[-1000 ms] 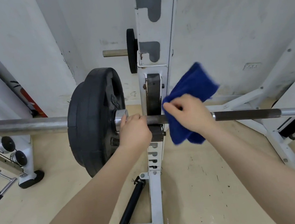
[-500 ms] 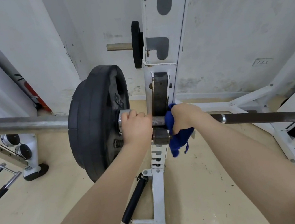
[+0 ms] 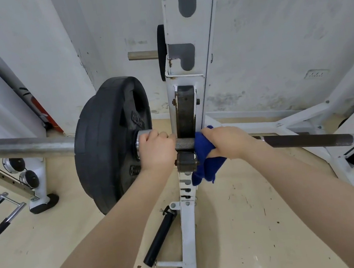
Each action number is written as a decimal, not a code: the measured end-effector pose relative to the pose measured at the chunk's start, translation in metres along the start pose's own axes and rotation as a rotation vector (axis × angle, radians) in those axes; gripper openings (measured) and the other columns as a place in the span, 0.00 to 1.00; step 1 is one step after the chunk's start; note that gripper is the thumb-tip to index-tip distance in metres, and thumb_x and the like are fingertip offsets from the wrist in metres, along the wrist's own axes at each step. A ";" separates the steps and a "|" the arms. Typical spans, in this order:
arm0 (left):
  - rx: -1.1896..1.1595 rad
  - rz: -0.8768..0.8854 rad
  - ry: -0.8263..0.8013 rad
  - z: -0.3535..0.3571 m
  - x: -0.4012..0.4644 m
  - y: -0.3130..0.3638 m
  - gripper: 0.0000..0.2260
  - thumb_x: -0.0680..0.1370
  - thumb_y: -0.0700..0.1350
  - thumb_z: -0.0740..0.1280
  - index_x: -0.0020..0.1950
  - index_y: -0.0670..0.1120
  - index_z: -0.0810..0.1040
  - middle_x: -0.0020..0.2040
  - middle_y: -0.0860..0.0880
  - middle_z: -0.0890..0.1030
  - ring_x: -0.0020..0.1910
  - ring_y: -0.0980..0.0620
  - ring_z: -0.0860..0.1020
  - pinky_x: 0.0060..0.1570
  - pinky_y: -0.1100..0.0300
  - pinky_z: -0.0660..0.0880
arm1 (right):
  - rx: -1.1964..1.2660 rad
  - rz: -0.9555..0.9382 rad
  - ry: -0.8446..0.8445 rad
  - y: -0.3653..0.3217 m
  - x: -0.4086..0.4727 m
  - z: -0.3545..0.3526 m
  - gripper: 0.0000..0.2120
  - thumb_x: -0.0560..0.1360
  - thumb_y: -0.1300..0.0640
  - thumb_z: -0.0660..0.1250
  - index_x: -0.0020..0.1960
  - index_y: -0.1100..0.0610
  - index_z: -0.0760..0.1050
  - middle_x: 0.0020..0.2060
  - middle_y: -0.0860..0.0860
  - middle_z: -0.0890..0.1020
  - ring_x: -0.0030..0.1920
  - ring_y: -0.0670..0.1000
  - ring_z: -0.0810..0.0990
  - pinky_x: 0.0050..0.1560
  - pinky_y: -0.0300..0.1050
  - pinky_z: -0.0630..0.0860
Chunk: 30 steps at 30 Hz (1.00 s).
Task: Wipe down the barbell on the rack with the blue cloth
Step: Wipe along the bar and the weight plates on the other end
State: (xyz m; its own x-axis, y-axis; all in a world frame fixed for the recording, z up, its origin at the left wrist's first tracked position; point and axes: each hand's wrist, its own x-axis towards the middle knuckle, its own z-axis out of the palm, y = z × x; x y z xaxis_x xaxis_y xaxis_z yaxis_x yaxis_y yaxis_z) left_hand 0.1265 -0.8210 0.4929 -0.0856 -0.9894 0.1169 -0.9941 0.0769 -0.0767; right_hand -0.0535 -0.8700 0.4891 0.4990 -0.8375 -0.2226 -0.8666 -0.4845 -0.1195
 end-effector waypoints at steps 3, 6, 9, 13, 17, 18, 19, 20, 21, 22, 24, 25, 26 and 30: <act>-0.018 0.012 0.016 0.001 -0.001 -0.003 0.18 0.77 0.40 0.61 0.66 0.49 0.70 0.58 0.49 0.77 0.59 0.46 0.69 0.58 0.54 0.62 | -0.139 -0.006 0.176 0.007 -0.012 0.009 0.17 0.74 0.53 0.64 0.60 0.54 0.65 0.49 0.50 0.81 0.46 0.53 0.79 0.48 0.44 0.71; -0.043 0.001 0.012 0.002 0.000 -0.003 0.17 0.76 0.38 0.61 0.65 0.49 0.71 0.57 0.49 0.78 0.59 0.47 0.69 0.56 0.55 0.62 | -0.294 0.161 0.199 0.029 -0.035 0.010 0.13 0.74 0.54 0.61 0.57 0.53 0.65 0.49 0.48 0.80 0.47 0.53 0.79 0.50 0.45 0.65; -0.045 -0.020 0.024 0.004 -0.001 -0.001 0.18 0.76 0.37 0.60 0.64 0.49 0.72 0.55 0.50 0.78 0.58 0.47 0.69 0.57 0.55 0.62 | -0.394 0.342 0.174 0.036 -0.053 0.014 0.14 0.73 0.57 0.62 0.58 0.53 0.65 0.53 0.49 0.78 0.52 0.53 0.77 0.54 0.45 0.67; -0.036 -0.032 0.023 0.003 0.000 0.001 0.17 0.76 0.38 0.61 0.63 0.49 0.72 0.56 0.49 0.78 0.58 0.46 0.69 0.57 0.54 0.62 | -0.099 0.223 0.147 -0.010 -0.033 0.018 0.33 0.68 0.53 0.65 0.70 0.59 0.59 0.62 0.55 0.73 0.61 0.57 0.71 0.63 0.48 0.64; -0.007 -0.024 0.015 0.001 -0.002 0.003 0.18 0.76 0.40 0.62 0.65 0.49 0.70 0.59 0.48 0.77 0.60 0.46 0.69 0.58 0.53 0.63 | 0.061 0.209 0.311 -0.036 -0.018 0.027 0.30 0.77 0.42 0.53 0.74 0.56 0.57 0.68 0.53 0.69 0.66 0.56 0.67 0.67 0.50 0.58; 0.002 -0.018 0.017 0.001 -0.002 0.004 0.18 0.76 0.41 0.62 0.66 0.49 0.69 0.59 0.48 0.77 0.60 0.45 0.69 0.58 0.52 0.63 | 0.023 0.199 0.358 -0.035 -0.019 0.031 0.29 0.77 0.40 0.48 0.73 0.55 0.61 0.65 0.52 0.72 0.64 0.55 0.69 0.66 0.49 0.60; 0.011 -0.015 0.018 0.001 -0.003 0.004 0.18 0.76 0.41 0.62 0.66 0.48 0.69 0.60 0.48 0.76 0.61 0.45 0.68 0.58 0.52 0.63 | -0.015 0.182 0.384 -0.030 -0.021 0.034 0.28 0.78 0.40 0.46 0.70 0.55 0.64 0.62 0.51 0.74 0.61 0.54 0.72 0.63 0.48 0.62; 0.016 -0.015 0.018 0.001 -0.003 0.004 0.18 0.76 0.41 0.62 0.66 0.48 0.69 0.60 0.47 0.76 0.61 0.45 0.69 0.58 0.52 0.63 | -0.043 0.188 0.400 -0.021 -0.024 0.035 0.26 0.78 0.41 0.44 0.66 0.55 0.68 0.58 0.51 0.77 0.58 0.54 0.74 0.61 0.47 0.63; 0.014 -0.017 0.016 0.001 -0.003 0.004 0.18 0.77 0.41 0.62 0.66 0.48 0.69 0.60 0.47 0.77 0.61 0.45 0.69 0.58 0.52 0.63 | -0.069 0.228 0.420 -0.010 -0.029 0.036 0.26 0.78 0.42 0.43 0.61 0.55 0.71 0.54 0.52 0.78 0.54 0.55 0.75 0.58 0.48 0.65; 0.006 -0.019 0.017 0.000 -0.003 0.004 0.17 0.77 0.40 0.61 0.66 0.48 0.69 0.60 0.47 0.77 0.61 0.45 0.69 0.58 0.52 0.63 | -0.097 0.297 0.440 0.004 -0.034 0.036 0.27 0.77 0.43 0.41 0.55 0.56 0.73 0.49 0.53 0.80 0.50 0.57 0.75 0.54 0.49 0.65; -0.017 -0.020 0.022 0.002 -0.004 0.004 0.17 0.76 0.38 0.60 0.65 0.47 0.70 0.59 0.47 0.77 0.61 0.45 0.69 0.58 0.53 0.63 | -0.155 0.471 0.456 0.033 -0.052 0.033 0.26 0.77 0.46 0.41 0.49 0.58 0.74 0.46 0.56 0.80 0.47 0.60 0.75 0.52 0.51 0.65; -0.037 -0.021 0.023 0.002 -0.005 0.004 0.17 0.76 0.38 0.60 0.65 0.47 0.70 0.59 0.48 0.77 0.61 0.45 0.69 0.58 0.53 0.62 | -0.186 0.561 0.450 0.043 -0.062 0.031 0.23 0.78 0.48 0.44 0.49 0.59 0.75 0.46 0.56 0.80 0.48 0.60 0.75 0.52 0.52 0.65; -0.063 -0.025 0.024 0.002 -0.005 0.003 0.16 0.77 0.39 0.59 0.64 0.47 0.71 0.58 0.49 0.78 0.61 0.45 0.69 0.57 0.53 0.62 | -0.199 0.645 0.430 0.050 -0.068 0.029 0.20 0.79 0.50 0.47 0.49 0.59 0.75 0.48 0.56 0.80 0.51 0.60 0.75 0.55 0.53 0.64; -0.254 -0.083 0.131 -0.014 -0.014 0.010 0.11 0.80 0.45 0.56 0.53 0.44 0.76 0.48 0.46 0.81 0.51 0.45 0.74 0.46 0.54 0.66 | -0.072 0.615 0.456 0.023 -0.046 0.026 0.21 0.79 0.53 0.46 0.52 0.60 0.76 0.53 0.55 0.79 0.61 0.58 0.70 0.66 0.53 0.53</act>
State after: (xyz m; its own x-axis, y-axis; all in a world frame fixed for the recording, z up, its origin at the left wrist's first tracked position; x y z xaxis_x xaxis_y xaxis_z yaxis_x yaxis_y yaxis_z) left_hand 0.1173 -0.8043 0.5043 0.0055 -0.9706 0.2405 -0.9816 0.0407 0.1868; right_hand -0.0962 -0.8363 0.4709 -0.1050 -0.9754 0.1940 -0.9943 0.0998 -0.0365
